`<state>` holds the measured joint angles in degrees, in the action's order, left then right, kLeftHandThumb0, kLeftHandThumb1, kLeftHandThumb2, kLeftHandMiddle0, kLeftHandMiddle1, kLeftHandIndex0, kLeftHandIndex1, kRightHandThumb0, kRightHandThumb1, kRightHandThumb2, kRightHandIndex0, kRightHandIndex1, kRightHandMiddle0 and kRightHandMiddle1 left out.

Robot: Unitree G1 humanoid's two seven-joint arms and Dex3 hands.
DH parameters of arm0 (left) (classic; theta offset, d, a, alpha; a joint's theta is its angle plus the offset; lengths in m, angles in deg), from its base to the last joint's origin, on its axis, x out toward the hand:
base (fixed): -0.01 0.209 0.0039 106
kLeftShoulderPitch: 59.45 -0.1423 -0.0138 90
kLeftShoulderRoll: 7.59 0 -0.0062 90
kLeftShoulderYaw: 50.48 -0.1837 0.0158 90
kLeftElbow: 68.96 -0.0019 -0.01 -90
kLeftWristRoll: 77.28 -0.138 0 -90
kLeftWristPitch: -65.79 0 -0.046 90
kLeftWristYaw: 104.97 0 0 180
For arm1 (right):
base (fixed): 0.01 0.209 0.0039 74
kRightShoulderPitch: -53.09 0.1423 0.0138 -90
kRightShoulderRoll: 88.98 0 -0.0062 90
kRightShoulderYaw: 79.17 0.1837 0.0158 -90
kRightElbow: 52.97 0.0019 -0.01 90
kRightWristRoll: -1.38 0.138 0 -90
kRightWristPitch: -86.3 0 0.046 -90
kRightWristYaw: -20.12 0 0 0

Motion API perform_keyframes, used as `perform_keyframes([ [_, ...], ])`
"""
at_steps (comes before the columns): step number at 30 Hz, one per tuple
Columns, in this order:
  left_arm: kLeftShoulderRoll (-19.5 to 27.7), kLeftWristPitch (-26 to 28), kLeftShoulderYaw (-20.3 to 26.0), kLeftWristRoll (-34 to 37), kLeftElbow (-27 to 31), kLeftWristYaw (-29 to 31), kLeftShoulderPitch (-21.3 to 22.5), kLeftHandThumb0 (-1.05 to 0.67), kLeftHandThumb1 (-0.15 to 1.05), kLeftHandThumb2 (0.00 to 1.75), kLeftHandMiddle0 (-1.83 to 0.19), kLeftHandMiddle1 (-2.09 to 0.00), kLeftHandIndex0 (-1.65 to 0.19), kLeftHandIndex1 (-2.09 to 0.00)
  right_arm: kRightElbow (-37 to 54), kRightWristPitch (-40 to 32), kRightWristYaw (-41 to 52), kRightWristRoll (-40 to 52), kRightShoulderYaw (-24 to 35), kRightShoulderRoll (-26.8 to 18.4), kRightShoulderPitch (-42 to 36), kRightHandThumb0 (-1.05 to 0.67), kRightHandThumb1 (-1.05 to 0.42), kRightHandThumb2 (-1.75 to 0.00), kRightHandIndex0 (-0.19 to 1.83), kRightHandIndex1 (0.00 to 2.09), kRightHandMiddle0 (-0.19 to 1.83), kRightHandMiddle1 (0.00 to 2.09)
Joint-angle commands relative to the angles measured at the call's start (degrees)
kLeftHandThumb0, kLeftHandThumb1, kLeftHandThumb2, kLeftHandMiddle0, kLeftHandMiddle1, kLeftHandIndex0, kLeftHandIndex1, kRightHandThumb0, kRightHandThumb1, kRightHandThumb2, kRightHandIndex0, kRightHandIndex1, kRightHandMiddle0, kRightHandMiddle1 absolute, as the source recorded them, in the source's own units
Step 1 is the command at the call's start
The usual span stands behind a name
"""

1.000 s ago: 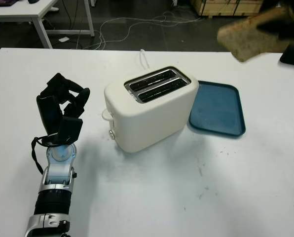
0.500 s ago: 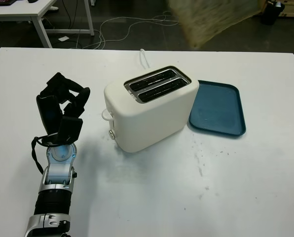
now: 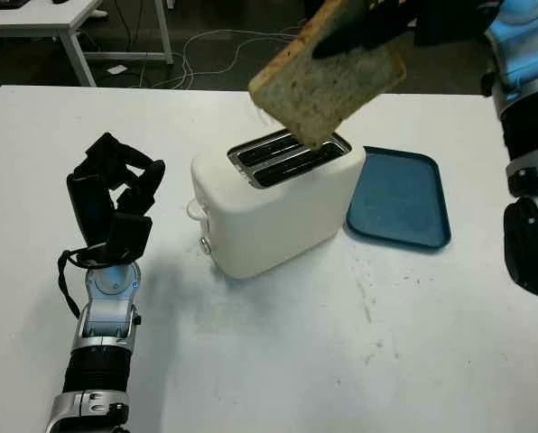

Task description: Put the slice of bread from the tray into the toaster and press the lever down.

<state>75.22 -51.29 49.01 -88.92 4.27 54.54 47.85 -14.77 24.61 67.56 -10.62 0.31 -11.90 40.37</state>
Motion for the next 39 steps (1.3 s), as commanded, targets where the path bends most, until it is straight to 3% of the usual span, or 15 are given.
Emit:
perform_keyframes([
  [1, -0.3, 0.3, -0.2, -0.8, 0.6, -0.6, -0.6, -0.98, 0.92, 0.21, -1.02, -1.66, -0.82, -1.47, 0.1, 1.3, 0.9, 0.6, -0.3, 0.4, -1.0, -0.49, -0.92, -0.42, 1.07, 1.75, 0.82, 1.75],
  [13, -0.5, 0.1, -0.1, 0.2, 0.7, 0.1, -0.7, -0.98, 0.92, 0.19, -1.01, -1.65, -0.82, -1.46, -0.1, 0.2, 2.2, -2.0, -2.8, -0.7, -1.4, -0.46, -0.92, -0.46, 1.07, 1.75, 0.8, 1.75],
  [28, -0.7, 0.5, -0.3, -0.8, 0.8, -0.7, -0.9, -0.99, 0.92, 0.21, -1.02, -1.65, -0.82, -1.46, 1.3, 12.3, -6.6, -15.0, -10.7, -1.8, 0.0, -0.45, -0.92, -0.38, 1.12, 1.75, 0.87, 1.75],
  [39, -1.1, 0.1, -0.2, -0.8, 0.9, -0.6, -0.9, -0.99, 0.92, 0.21, -1.02, -1.65, -0.81, -1.46, 2.7, 15.9, -7.3, -18.7, -14.9, 0.9, 1.0, -0.45, -0.92, -0.34, 1.14, 1.75, 0.89, 1.75],
])
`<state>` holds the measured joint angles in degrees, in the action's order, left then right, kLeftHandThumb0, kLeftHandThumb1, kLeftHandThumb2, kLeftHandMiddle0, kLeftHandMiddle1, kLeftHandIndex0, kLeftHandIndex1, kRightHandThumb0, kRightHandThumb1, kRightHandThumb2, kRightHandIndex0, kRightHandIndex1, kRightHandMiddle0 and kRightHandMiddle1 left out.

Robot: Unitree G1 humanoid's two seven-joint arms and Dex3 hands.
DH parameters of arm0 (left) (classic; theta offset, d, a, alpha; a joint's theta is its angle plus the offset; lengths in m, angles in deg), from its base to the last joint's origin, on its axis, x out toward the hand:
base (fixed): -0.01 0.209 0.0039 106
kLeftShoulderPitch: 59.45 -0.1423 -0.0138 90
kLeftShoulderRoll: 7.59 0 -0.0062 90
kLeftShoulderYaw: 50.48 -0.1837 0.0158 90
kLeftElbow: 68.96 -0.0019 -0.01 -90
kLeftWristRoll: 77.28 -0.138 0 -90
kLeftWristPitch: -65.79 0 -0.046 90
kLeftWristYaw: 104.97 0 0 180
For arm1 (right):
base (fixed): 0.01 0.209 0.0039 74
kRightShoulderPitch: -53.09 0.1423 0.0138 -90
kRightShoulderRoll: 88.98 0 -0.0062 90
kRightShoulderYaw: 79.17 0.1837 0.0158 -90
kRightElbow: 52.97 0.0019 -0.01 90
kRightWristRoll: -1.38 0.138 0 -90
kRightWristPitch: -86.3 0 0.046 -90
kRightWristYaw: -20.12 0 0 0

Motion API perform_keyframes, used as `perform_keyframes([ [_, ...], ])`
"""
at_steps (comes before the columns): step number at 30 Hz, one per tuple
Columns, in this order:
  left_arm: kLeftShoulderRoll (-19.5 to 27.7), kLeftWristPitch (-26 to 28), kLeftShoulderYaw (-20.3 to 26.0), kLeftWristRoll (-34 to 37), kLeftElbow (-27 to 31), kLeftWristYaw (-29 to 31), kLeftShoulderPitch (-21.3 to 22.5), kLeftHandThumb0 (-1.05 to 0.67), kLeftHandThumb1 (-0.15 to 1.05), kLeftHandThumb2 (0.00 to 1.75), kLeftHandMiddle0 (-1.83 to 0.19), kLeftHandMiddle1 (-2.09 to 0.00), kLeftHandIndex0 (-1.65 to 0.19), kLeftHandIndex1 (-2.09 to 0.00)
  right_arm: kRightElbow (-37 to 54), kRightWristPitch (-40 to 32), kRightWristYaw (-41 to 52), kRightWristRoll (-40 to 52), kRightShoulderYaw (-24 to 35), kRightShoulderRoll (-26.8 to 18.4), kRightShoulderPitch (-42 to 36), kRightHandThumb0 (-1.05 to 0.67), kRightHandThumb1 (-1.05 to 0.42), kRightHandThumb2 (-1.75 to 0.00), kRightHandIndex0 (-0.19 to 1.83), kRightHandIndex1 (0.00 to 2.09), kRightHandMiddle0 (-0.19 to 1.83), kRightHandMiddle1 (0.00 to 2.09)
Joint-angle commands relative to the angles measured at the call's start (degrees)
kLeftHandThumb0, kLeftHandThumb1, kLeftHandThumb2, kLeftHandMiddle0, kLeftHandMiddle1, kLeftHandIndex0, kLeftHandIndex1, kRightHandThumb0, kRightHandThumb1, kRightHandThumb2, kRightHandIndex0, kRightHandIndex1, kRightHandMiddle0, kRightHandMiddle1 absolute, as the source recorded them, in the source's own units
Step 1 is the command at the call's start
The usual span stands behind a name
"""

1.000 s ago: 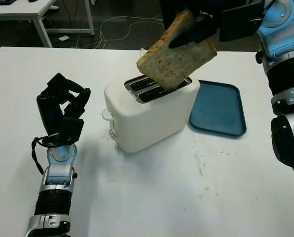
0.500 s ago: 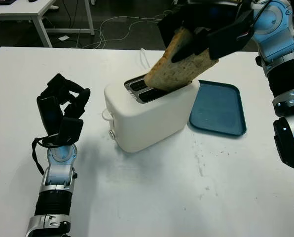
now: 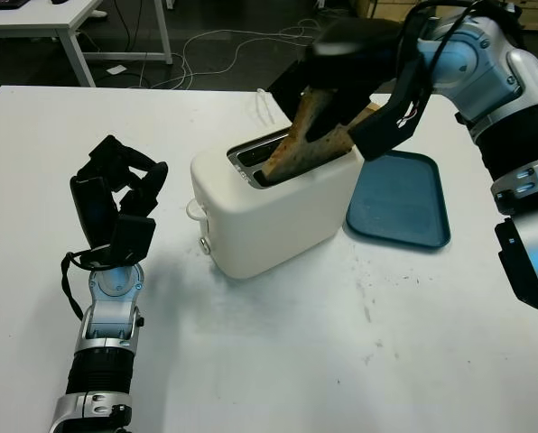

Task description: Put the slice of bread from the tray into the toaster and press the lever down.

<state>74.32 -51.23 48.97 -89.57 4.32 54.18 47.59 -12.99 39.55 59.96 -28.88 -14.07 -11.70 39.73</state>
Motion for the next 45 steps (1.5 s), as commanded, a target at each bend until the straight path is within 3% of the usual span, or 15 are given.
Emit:
perform_keyframes([
  [1, -0.3, 0.2, -0.2, -0.2, 0.9, -0.3, -0.8, -0.99, 0.92, 0.21, -1.03, -1.65, -0.82, -1.46, 1.0, 1.1, 0.5, -0.4, -0.8, 1.0, 1.7, -0.46, -0.92, -0.35, 1.15, 1.75, 0.89, 1.75],
  [11, -0.4, 0.1, -0.2, -0.2, 1.0, -0.3, -1.0, -0.98, 0.92, 0.2, -1.02, -1.65, -0.81, -1.45, 1.2, 2.0, 1.9, 0.4, -1.6, 3.0, 1.7, -0.47, -0.92, -0.31, 1.17, 1.75, 0.92, 1.75],
  [15, -0.6, -0.4, -0.1, 0.6, 0.6, 0.1, -0.7, -0.98, 0.92, 0.2, -1.03, -1.64, -0.82, -1.45, 1.3, 2.4, 2.4, 0.7, -1.6, 3.3, 1.6, -0.55, -0.92, -0.32, 1.15, 1.75, 0.89, 1.75],
  [16, -0.7, -0.2, -0.2, 0.5, 0.7, 0.0, -0.7, -0.98, 0.92, 0.19, -1.03, -1.64, -0.82, -1.45, 1.5, 1.9, 3.3, 0.8, -1.6, 3.3, 1.7, -0.63, -0.92, -0.28, 1.11, 1.75, 0.86, 1.66],
  [17, -0.7, -0.1, -0.2, 0.4, 0.8, 0.0, -0.7, -0.98, 0.92, 0.19, -1.03, -1.64, -0.82, -1.45, 1.6, 1.8, 5.1, 0.9, -2.0, 3.1, 2.0, -0.78, -0.92, -0.2, 0.93, 1.69, 0.75, 1.47],
  [18, -0.7, 0.2, -0.2, 0.1, 0.9, -0.2, -0.7, -0.98, 0.92, 0.19, -1.03, -1.64, -0.82, -1.45, 1.6, 1.7, 7.3, 0.9, -2.5, 3.0, 2.4, -0.87, -0.92, -0.18, 0.76, 1.5, 0.72, 1.19],
  [20, -0.7, 0.2, -0.3, 0.1, 0.9, -0.1, -0.7, -0.98, 0.92, 0.19, -1.03, -1.64, -0.83, -1.45, 1.7, 1.2, 11.2, 1.1, -3.3, 2.7, 3.0, -1.0, -0.92, -0.11, 0.51, 0.82, 0.67, 0.46],
  [23, -0.6, 0.0, -0.2, 0.2, 0.7, 0.0, -0.6, -0.97, 0.92, 0.19, -1.03, -1.64, -0.82, -1.45, 2.5, 0.5, 13.9, 1.0, -3.5, 2.5, 3.3, -1.04, -0.91, -0.06, 0.3, 0.48, 0.56, 0.1],
  [24, -0.6, 0.0, -0.2, 0.1, 0.7, -0.1, -0.6, -0.97, 0.92, 0.19, -1.03, -1.64, -0.83, -1.45, 2.7, 0.6, 14.0, 1.0, -3.3, 2.4, 3.2, -1.04, -0.92, -0.04, 0.26, 0.46, 0.53, 0.06],
  [26, -0.5, 0.2, -0.2, -0.1, 0.8, -0.2, -0.6, -0.97, 0.92, 0.2, -1.04, -1.64, -0.83, -1.46, 2.9, 0.4, 14.0, 1.3, -2.8, 2.3, 3.2, -1.03, -0.91, -0.01, 0.09, 0.62, 0.47, 0.01],
  [29, -0.6, 0.4, -0.3, -0.4, 0.7, -0.5, -0.5, -0.98, 0.92, 0.2, -1.04, -1.64, -0.83, -1.46, 2.6, -0.7, 14.1, 2.2, -1.9, 2.4, 3.3, -1.0, -0.87, 0.0, 0.01, 0.65, 0.43, 0.0],
  [40, -0.7, 0.1, -0.4, -0.2, 0.7, -0.4, -0.7, -0.97, 0.92, 0.2, -1.04, -1.64, -0.83, -1.46, 1.9, -3.3, 10.9, 2.8, 1.2, 1.8, 3.9, -0.95, -0.79, 0.0, 0.01, 0.64, 0.38, 0.0],
  [45, -0.6, 0.2, -0.4, -0.2, 0.9, -0.3, -0.9, -0.97, 0.92, 0.19, -1.03, -1.65, -0.82, -1.46, 3.1, -3.3, -0.6, 4.8, 7.3, 0.2, 0.8, -0.73, -0.84, -0.02, 0.18, 0.75, 0.54, 0.08],
])
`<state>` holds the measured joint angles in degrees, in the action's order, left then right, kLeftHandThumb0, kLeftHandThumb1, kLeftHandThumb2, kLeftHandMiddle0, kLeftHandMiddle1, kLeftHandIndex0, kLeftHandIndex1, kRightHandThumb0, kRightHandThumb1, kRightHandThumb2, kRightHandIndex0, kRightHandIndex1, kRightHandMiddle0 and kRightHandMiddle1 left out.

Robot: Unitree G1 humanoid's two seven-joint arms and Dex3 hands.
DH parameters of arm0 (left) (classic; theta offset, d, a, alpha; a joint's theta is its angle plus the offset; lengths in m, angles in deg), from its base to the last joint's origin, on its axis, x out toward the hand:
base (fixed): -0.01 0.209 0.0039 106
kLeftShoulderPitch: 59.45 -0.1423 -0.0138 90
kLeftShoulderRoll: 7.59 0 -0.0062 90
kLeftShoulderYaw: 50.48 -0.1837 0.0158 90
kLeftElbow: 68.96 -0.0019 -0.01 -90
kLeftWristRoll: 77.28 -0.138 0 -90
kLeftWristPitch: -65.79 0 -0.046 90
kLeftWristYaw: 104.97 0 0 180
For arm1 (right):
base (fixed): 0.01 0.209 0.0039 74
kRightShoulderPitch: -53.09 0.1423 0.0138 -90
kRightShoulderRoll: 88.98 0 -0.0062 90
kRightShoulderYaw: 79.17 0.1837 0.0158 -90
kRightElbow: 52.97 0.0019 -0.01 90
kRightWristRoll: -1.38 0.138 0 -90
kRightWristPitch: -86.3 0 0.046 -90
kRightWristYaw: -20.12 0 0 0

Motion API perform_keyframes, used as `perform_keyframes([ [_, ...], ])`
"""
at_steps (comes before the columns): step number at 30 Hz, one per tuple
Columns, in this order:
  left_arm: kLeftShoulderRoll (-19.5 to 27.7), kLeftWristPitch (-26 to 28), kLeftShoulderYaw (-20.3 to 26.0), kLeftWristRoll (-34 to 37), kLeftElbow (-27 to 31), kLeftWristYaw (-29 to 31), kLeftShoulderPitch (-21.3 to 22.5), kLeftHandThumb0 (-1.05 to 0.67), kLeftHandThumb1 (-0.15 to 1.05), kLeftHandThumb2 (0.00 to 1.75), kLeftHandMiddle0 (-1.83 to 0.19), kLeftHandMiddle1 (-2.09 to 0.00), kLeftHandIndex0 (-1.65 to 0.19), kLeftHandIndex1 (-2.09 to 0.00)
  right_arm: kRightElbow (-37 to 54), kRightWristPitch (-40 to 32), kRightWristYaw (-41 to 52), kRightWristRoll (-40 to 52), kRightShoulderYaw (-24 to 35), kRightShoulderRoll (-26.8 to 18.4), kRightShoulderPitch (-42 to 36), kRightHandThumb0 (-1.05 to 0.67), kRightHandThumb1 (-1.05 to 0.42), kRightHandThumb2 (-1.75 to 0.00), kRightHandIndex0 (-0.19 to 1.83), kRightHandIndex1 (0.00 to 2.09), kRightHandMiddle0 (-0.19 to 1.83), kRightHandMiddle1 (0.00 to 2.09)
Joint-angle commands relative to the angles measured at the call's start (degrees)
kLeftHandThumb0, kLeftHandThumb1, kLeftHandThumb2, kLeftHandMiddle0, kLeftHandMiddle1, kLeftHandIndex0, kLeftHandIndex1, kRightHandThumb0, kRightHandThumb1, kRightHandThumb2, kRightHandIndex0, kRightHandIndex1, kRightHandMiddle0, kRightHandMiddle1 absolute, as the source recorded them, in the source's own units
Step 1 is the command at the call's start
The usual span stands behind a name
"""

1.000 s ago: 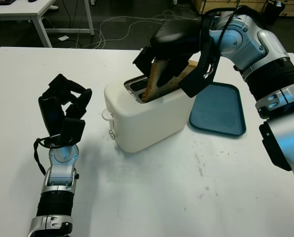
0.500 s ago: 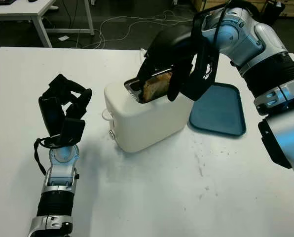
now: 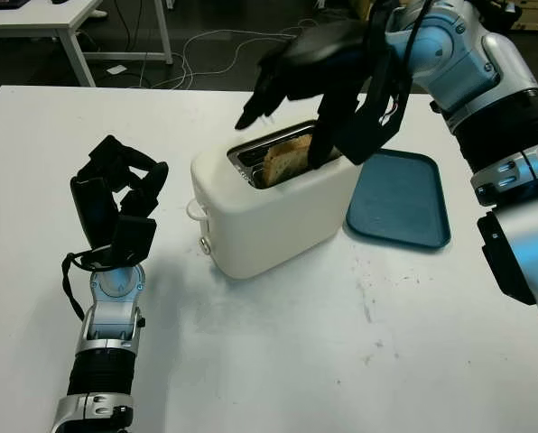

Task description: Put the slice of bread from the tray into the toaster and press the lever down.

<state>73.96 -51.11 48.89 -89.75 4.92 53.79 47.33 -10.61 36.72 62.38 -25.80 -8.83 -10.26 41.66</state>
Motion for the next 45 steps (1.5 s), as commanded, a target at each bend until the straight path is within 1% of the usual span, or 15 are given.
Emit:
perform_keyframes([
  [1, -0.1, 0.0, -0.3, 0.1, 0.3, 0.2, -0.7, -0.97, 0.92, 0.19, -1.03, -1.65, -0.82, -1.46, 0.8, -0.7, -5.1, 2.3, 3.4, -1.6, -1.8, -0.7, -0.86, -0.02, 0.24, 0.76, 0.59, 0.09],
  [3, 0.0, 0.0, -0.2, 0.2, 0.4, 0.3, -0.8, -0.97, 0.92, 0.2, -1.03, -1.65, -0.82, -1.46, 0.9, -0.5, -10.8, 5.1, 7.5, -2.4, -4.4, -0.62, -0.89, -0.01, 0.41, 0.79, 0.73, 0.14],
  [7, 0.3, -0.4, 0.0, 0.8, 0.1, 0.8, -0.7, -0.97, 0.92, 0.2, -1.03, -1.65, -0.82, -1.45, 2.0, -0.5, -21.9, 9.1, 14.5, -3.4, -11.9, -0.51, -0.92, -0.06, 0.63, 0.84, 0.88, 0.19],
  [10, 0.6, -0.3, 0.0, 1.4, 0.3, 1.9, -0.6, -0.97, 0.92, 0.19, -1.03, -1.64, -0.81, -1.44, 2.2, 1.2, -29.2, 10.3, 17.9, -4.2, -20.5, -0.37, -0.92, -0.1, 0.77, 0.92, 0.94, 0.21],
  [14, 1.3, -1.2, -0.2, 1.2, -0.2, 2.7, -0.1, -0.94, 0.92, 0.21, -1.02, -1.63, -0.81, -1.42, 8.2, -2.1, -36.0, 11.2, 21.5, -3.7, -34.6, -0.28, -0.92, -0.25, 0.86, 0.91, 1.0, 0.2],
  [19, 1.6, -2.0, -0.6, 1.3, -1.1, 3.7, 0.7, -0.92, 0.92, 0.26, -1.01, -1.59, -0.85, -1.42, 18.4, -5.0, -47.0, 12.0, 26.1, 1.5, -49.6, -0.25, -0.92, -0.3, 0.95, 0.82, 1.06, 0.18],
  [23, 1.4, -1.6, -0.7, 1.1, -1.1, 3.7, 0.9, -0.92, 0.92, 0.29, -1.02, -1.57, -0.85, -1.42, 23.6, -6.3, -52.0, 13.4, 28.7, 5.6, -57.0, -0.25, -0.92, -0.31, 0.93, 1.04, 1.09, 0.19],
  [26, 1.3, -1.4, -0.8, 0.9, -1.1, 3.5, 1.0, -0.93, 0.92, 0.31, -1.02, -1.58, -0.86, -1.44, 25.3, -6.0, -54.4, 15.1, 29.8, 8.9, -60.7, -0.27, -0.92, -0.28, 0.92, 1.2, 1.11, 0.3],
  [28, 1.2, -1.7, -0.8, 1.4, -1.3, 3.7, 1.0, -0.92, 0.92, 0.31, -1.02, -1.58, -0.85, -1.44, 26.7, -6.6, -56.4, 15.9, 30.4, 11.4, -62.8, -0.28, -0.92, -0.28, 0.9, 1.3, 1.02, 0.52],
  [32, 1.2, -1.2, -0.9, 1.7, -1.1, 4.0, 0.8, -0.93, 0.92, 0.31, -1.02, -1.59, -0.85, -1.45, 27.7, -6.6, -60.0, 17.9, 31.4, 16.5, -64.8, -0.32, -0.92, -0.26, 0.92, 1.43, 0.99, 0.66],
  [35, 1.4, -1.3, -0.9, 1.4, -1.3, 3.9, 0.7, -0.92, 0.92, 0.31, -1.02, -1.6, -0.85, -1.46, 28.1, -7.0, -59.9, 20.6, 31.5, 19.0, -65.5, -0.33, -0.92, -0.3, 0.88, 1.55, 0.94, 0.85],
  [39, 2.5, -1.5, -1.1, 0.3, -1.3, 4.0, 0.3, -0.91, 0.92, 0.32, -1.01, -1.62, -0.83, -1.47, 28.4, -8.6, -57.3, 23.9, 31.1, 20.3, -66.2, -0.36, -0.92, -0.32, 0.86, 1.55, 0.95, 0.76],
  [42, 4.1, -1.9, -1.2, -0.5, -1.2, 4.9, 0.0, -0.91, 0.92, 0.32, -1.02, -1.63, -0.81, -1.46, 29.6, -10.8, -56.3, 24.0, 31.0, 20.3, -66.5, -0.37, -0.92, -0.33, 0.83, 1.61, 0.87, 0.98],
  [43, 4.6, -2.0, -1.2, -0.7, -1.1, 5.1, -0.2, -0.9, 0.92, 0.31, -1.02, -1.63, -0.8, -1.45, 30.0, -11.4, -56.0, 24.1, 30.9, 20.1, -66.5, -0.36, -0.92, -0.34, 0.82, 1.65, 0.83, 1.1],
  [45, 6.4, -2.5, -1.2, -2.0, -0.2, 5.5, -0.7, -0.89, 0.92, 0.31, -1.02, -1.62, -0.79, -1.43, 30.6, -12.3, -55.2, 25.2, 31.1, 20.3, -66.5, -0.36, -0.92, -0.35, 0.82, 1.67, 0.8, 1.18],
])
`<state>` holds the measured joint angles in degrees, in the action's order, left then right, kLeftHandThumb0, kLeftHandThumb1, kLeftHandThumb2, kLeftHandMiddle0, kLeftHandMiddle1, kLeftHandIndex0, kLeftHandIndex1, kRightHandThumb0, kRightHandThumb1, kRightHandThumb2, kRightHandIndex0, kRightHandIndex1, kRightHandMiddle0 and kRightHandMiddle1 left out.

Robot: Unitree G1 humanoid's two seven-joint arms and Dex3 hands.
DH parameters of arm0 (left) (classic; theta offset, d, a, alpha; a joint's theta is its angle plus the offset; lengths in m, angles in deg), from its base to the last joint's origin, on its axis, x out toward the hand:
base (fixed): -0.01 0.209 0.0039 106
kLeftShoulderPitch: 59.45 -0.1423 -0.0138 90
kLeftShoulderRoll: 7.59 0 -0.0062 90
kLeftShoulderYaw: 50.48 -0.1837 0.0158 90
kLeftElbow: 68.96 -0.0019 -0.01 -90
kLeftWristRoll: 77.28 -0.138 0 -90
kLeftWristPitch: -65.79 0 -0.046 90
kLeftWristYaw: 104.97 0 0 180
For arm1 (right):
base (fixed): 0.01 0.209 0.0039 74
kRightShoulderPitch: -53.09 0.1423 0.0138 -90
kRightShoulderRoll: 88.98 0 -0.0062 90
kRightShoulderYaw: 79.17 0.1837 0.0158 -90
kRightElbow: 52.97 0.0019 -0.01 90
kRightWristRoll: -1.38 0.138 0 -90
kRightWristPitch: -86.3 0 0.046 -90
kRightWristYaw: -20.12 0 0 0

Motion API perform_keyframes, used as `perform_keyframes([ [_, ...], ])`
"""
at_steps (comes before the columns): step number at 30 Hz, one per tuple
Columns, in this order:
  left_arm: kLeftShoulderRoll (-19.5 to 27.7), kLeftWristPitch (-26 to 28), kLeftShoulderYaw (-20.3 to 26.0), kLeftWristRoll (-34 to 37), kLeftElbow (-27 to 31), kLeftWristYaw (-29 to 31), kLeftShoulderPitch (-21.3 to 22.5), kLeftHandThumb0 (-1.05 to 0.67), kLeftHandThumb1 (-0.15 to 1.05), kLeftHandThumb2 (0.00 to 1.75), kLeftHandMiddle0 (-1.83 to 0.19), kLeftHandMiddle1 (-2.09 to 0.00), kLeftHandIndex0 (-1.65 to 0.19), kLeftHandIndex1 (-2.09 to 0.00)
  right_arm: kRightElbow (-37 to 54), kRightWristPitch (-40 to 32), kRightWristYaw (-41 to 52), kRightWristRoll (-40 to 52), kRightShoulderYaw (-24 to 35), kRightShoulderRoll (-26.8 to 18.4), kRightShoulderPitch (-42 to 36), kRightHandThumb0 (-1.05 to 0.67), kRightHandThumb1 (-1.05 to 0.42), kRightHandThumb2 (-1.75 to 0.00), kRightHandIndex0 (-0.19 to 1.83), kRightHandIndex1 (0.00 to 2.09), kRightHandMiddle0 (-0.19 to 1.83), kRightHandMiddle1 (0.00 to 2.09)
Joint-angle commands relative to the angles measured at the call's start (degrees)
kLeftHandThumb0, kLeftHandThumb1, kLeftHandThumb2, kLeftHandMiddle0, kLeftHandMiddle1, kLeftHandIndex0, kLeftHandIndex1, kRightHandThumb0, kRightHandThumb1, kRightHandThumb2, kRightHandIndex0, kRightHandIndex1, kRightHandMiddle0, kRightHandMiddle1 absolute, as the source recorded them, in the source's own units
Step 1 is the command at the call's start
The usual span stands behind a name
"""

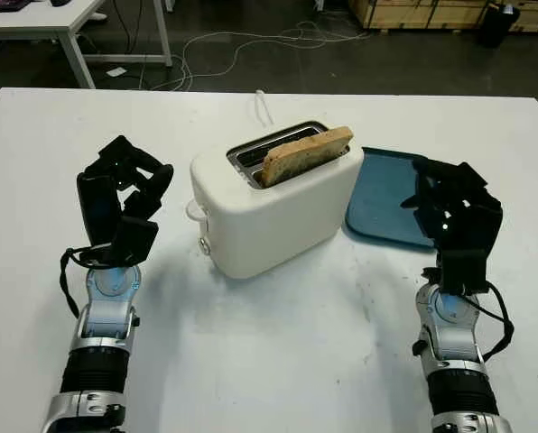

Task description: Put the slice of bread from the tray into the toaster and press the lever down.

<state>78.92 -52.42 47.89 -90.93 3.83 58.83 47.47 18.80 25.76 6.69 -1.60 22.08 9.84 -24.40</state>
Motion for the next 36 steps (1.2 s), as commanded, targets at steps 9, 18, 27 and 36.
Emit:
perform_keyframes([
  [9, 11.6, -4.9, -1.4, -6.3, 5.4, 6.2, -3.6, -0.88, 0.92, 0.35, -0.97, -1.65, -0.84, -1.21, 2.8, -4.3, 1.6, 2.1, 0.4, 0.2, -0.2, -0.36, -0.92, -0.31, 0.83, 1.67, 0.82, 1.16],
  [18, 20.1, -15.7, -4.1, -5.1, 3.4, 14.7, -1.1, -0.88, 0.92, 0.24, -0.96, -1.69, -0.98, -0.77, 3.1, -4.6, 0.8, 1.3, 0.6, 0.4, -0.3, -0.39, -0.92, -0.31, 0.81, 1.71, 0.81, 1.21],
  [27, 21.7, -18.4, -5.9, -7.5, 1.8, 17.1, 1.2, -0.92, 0.92, 0.26, -0.98, -1.69, -1.04, -0.62, 2.6, -4.4, 0.8, 1.5, 0.2, 0.5, -0.4, -0.4, -0.92, -0.3, 0.8, 1.72, 0.84, 1.11],
  [36, 21.7, -19.6, -6.8, -9.3, 0.0, 16.6, 1.9, -0.91, 0.92, 0.27, -0.97, -1.72, -1.05, -0.57, 1.5, -3.2, 0.2, -0.9, -0.6, -0.2, -0.5, -0.47, -0.92, -0.31, 0.81, 1.75, 0.71, 1.42],
])
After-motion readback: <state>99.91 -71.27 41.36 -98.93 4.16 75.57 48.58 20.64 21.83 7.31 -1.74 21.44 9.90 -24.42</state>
